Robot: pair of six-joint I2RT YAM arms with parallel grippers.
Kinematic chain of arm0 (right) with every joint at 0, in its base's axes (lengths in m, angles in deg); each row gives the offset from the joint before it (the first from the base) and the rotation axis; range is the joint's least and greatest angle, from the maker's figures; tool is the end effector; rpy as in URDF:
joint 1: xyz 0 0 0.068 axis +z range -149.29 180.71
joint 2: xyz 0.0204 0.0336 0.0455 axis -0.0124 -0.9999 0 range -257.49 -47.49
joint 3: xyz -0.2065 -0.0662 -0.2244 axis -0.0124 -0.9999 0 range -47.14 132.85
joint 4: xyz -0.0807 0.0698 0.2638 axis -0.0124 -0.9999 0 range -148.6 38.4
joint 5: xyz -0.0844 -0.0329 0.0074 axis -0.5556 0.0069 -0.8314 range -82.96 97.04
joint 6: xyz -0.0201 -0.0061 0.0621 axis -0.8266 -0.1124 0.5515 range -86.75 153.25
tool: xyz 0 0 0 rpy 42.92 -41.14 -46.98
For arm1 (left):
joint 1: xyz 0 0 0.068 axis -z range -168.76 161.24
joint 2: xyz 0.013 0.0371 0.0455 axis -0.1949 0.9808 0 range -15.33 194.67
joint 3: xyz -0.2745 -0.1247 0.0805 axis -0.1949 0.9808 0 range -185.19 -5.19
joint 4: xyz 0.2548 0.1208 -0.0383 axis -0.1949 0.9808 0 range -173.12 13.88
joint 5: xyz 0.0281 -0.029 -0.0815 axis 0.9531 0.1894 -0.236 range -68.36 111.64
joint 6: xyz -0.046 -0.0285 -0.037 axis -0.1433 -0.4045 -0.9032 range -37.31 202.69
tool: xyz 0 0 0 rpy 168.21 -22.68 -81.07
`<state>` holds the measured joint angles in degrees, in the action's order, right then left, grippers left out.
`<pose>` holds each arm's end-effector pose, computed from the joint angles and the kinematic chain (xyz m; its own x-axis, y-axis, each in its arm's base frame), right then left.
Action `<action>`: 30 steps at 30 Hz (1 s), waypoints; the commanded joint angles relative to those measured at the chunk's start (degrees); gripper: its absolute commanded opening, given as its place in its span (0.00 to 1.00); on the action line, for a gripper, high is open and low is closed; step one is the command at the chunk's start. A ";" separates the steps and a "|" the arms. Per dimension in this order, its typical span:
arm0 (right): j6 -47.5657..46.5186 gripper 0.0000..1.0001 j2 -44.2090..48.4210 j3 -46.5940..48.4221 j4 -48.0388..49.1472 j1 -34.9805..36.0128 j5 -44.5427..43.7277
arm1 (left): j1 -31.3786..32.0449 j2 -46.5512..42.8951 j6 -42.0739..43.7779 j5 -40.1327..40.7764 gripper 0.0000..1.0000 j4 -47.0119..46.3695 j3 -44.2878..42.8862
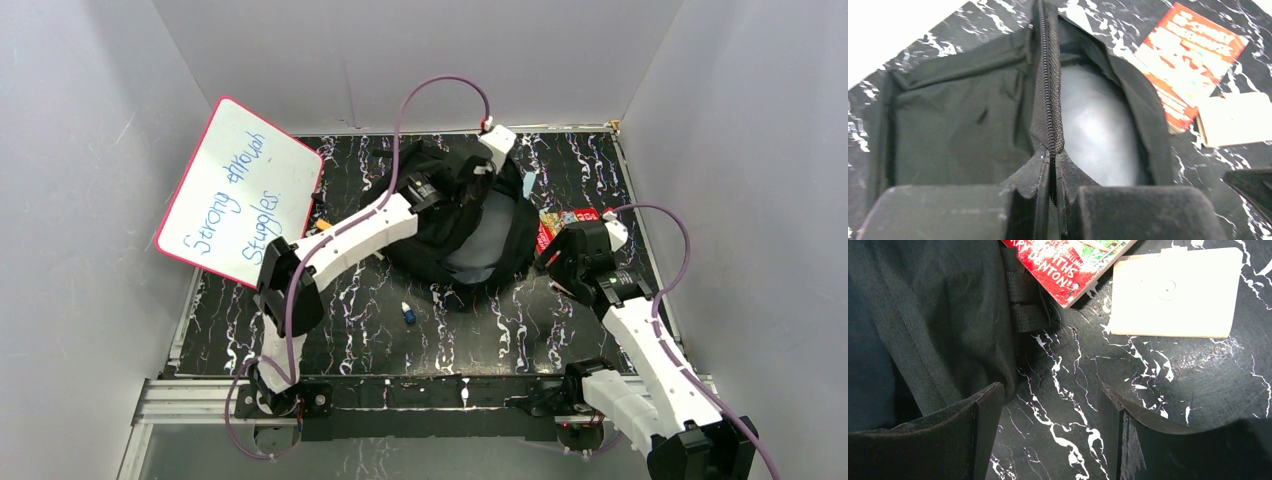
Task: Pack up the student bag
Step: Pick up the book from the center of the board.
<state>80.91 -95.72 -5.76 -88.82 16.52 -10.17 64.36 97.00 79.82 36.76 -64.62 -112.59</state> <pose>0.1778 0.0344 0.2823 -0.4918 0.5945 -0.6362 0.4571 0.7981 0.3926 0.3245 -0.4102 0.3824 -0.2701 0.2792 -0.9215 0.6159 0.7857 0.0576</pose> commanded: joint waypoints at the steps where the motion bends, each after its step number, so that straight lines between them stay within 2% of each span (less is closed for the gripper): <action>1: 3.78 0.77 -0.58 -0.56 3.08 -0.14 -1.28 | -3.73 -2.74 4.55 3.19 0.00 0.74 -5.40; 8: 19.99 0.75 1.46 -6.63 8.95 -0.16 -3.35 | -7.97 -6.13 7.48 3.33 0.00 0.67 -5.35; 10: 21.89 0.74 1.64 -8.29 11.90 -0.17 -3.76 | -8.48 -7.64 8.25 3.88 0.00 0.19 -3.77; 12: 20.18 0.73 0.76 -8.85 15.13 -0.11 -4.35 | -8.77 -9.32 8.99 4.88 0.00 -0.52 -1.64; 15: 16.33 0.73 -1.58 -6.93 14.65 -0.12 -6.65 | -9.38 -12.17 9.55 7.52 0.00 -1.54 1.21; 20: 0.77 0.73 -3.56 -3.77 16.20 -0.13 -5.64 | -11.25 -16.68 9.15 11.83 0.00 -3.07 4.94; 22: -2.67 0.73 -3.93 -2.51 15.44 -0.14 -6.05 | -12.18 -18.62 8.77 13.43 0.00 -3.95 6.56; 30: -9.23 0.74 -8.34 3.61 10.38 -0.13 -10.89 | -14.77 -24.75 7.98 14.14 0.00 -6.28 11.58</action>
<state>77.04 -102.04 -6.59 -76.97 16.52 -17.21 50.46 77.26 87.62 47.07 -66.63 -101.33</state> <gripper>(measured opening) 0.734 0.022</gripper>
